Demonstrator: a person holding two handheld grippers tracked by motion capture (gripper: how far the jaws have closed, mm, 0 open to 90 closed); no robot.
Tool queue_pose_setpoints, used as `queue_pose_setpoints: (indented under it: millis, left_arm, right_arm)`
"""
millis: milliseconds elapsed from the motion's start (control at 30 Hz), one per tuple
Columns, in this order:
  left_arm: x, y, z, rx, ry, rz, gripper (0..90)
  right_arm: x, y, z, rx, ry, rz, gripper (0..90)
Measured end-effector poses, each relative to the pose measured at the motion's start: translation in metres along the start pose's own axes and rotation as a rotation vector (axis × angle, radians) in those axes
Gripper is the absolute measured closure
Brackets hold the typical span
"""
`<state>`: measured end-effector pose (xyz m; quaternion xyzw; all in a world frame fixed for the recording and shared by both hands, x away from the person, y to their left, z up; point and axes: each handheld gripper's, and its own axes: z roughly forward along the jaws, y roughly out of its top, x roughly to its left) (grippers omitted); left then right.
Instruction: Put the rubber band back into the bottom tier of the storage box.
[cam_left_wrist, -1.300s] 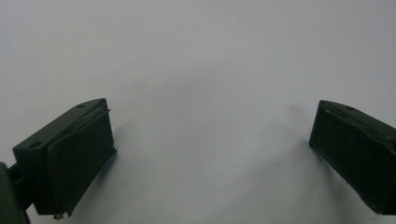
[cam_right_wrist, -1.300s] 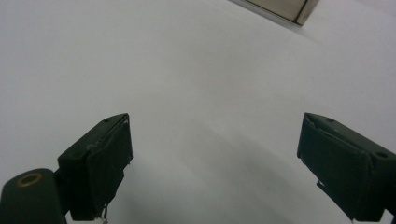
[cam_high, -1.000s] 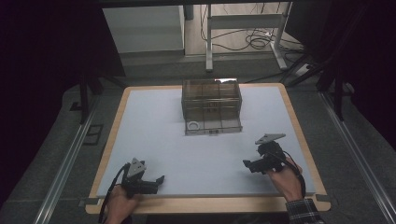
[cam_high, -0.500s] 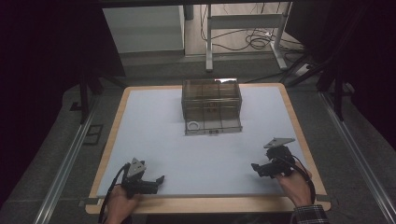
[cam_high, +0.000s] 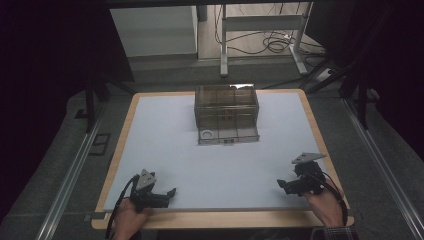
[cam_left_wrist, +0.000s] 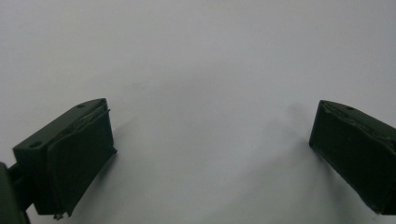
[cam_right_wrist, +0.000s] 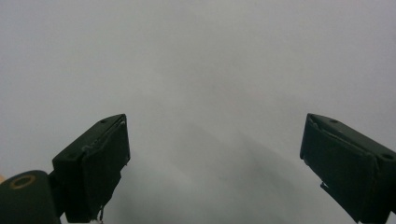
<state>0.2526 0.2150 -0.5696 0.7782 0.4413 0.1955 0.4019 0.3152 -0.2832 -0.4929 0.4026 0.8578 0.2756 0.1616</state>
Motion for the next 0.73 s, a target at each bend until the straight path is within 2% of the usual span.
queue_pose_setpoints:
  millis: [167, 433, 533, 733]
  left_arm:
    - [0.0, 0.0, 0.0, -0.003, 0.0, -0.004, 0.0]
    - [0.0, 0.0, 0.0, 0.003, -0.001, 0.002, 0.0]
    - [0.0, 0.0, 0.0, 0.0, 0.0, -0.001, 0.0]
    - [0.0, 0.0, 0.0, -0.001, -0.002, -0.003, 0.0]
  right_arm:
    - [-0.003, -0.007, -0.002, 0.006, 0.006, 0.017, 8.0]
    - [-0.009, -0.02, -0.002, 0.056, -0.02, 0.017, 7.8]
    - [-0.011, -0.027, 0.005, 0.109, -0.013, 0.027, 6.1]
    - [-0.011, -0.027, 0.005, 0.106, -0.008, 0.03, 5.5]
